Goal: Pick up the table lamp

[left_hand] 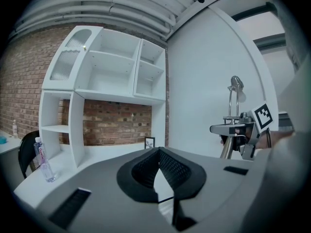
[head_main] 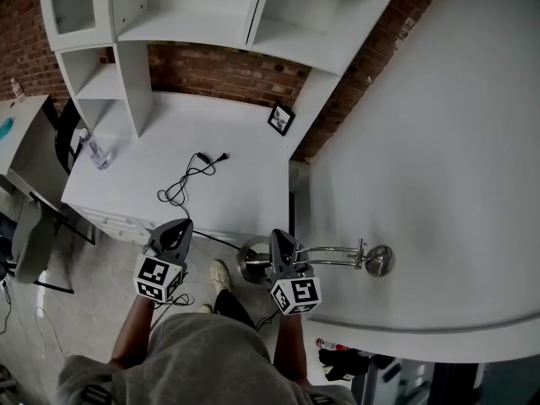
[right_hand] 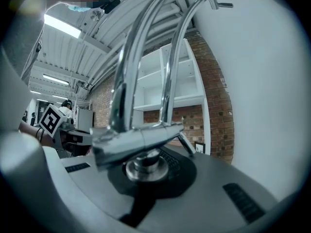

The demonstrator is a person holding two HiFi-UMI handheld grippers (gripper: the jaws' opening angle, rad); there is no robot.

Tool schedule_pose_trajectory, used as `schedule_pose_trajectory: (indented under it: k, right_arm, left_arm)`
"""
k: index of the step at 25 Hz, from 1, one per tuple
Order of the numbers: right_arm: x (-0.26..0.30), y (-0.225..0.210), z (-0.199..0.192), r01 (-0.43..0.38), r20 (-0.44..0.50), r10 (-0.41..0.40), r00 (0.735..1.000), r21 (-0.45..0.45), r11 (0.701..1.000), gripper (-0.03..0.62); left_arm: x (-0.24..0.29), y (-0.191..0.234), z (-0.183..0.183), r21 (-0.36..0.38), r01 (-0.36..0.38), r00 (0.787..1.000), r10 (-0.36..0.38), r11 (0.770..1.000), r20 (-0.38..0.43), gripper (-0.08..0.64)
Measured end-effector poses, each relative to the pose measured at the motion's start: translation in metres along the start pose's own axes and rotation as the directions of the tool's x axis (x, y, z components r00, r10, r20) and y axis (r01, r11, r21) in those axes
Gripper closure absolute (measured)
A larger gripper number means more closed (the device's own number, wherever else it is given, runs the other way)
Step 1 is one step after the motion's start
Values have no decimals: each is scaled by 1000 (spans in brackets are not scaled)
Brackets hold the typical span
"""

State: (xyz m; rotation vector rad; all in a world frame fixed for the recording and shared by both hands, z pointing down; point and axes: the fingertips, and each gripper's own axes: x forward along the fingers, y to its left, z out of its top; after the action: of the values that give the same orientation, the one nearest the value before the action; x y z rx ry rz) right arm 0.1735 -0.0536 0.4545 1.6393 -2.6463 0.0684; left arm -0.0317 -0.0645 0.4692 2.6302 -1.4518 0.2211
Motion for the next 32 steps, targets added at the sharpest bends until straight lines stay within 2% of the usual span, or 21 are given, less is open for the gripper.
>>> schedule_pose_trajectory:
  k: [5, 32]
  right_arm:
    - [-4, -4, 2, 14, 12, -14, 1000, -3, 1000, 572]
    - [5, -9, 1, -20, 2, 20, 1000, -5, 1000, 572]
  left_arm:
    - [-1, -3, 0, 7, 4, 1000, -4, 1000, 6, 557]
    - [4, 3, 2, 4, -32, 999, 32, 999, 9, 557]
